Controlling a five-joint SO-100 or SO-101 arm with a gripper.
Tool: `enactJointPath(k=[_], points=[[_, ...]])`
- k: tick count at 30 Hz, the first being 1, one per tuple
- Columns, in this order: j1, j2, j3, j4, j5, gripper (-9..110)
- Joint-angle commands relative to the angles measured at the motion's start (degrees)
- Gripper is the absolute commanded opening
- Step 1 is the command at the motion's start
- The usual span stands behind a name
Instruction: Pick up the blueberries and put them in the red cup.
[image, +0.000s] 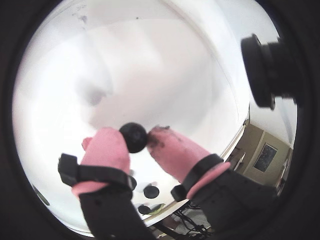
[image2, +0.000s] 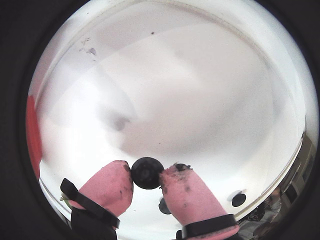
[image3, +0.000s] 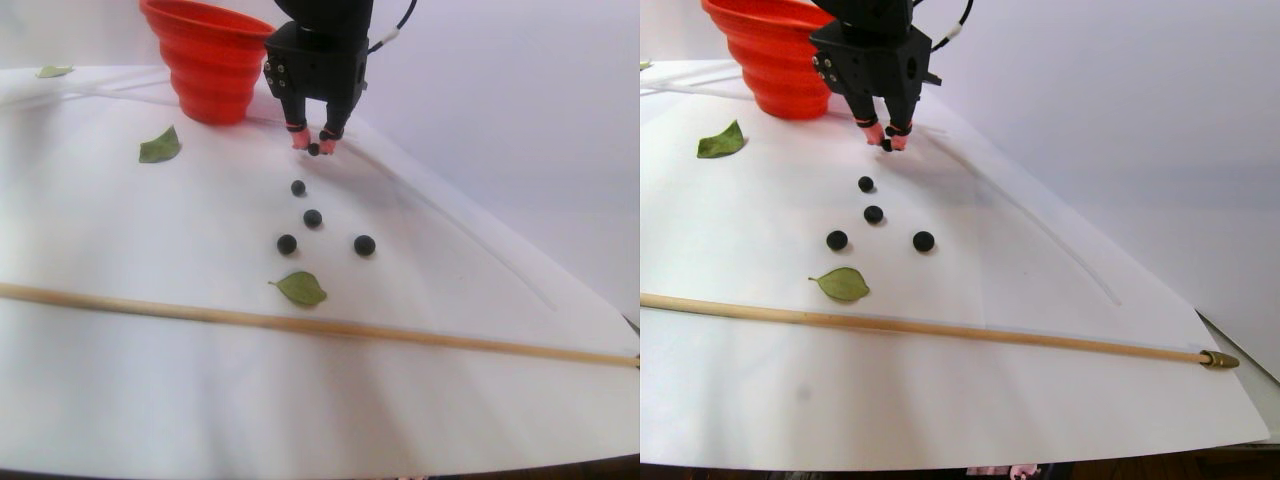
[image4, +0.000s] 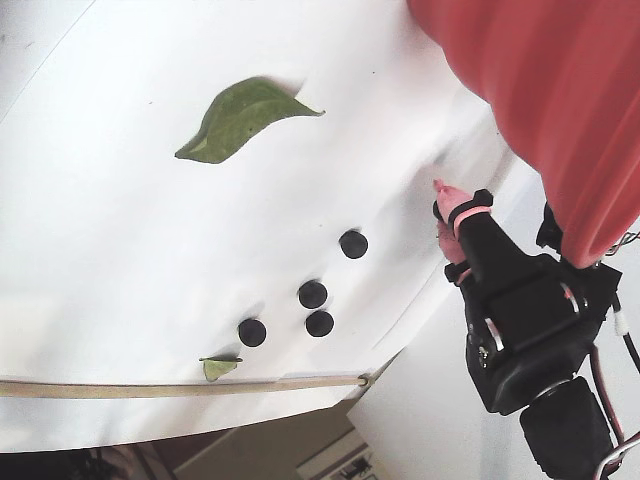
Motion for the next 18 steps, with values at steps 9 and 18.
enactJointPath(k=[9, 18], points=[[-1.6, 14.1, 1.8, 8.6, -0.6, 10], [-2.6, 20.7, 2.1, 15.6, -1.0, 10]])
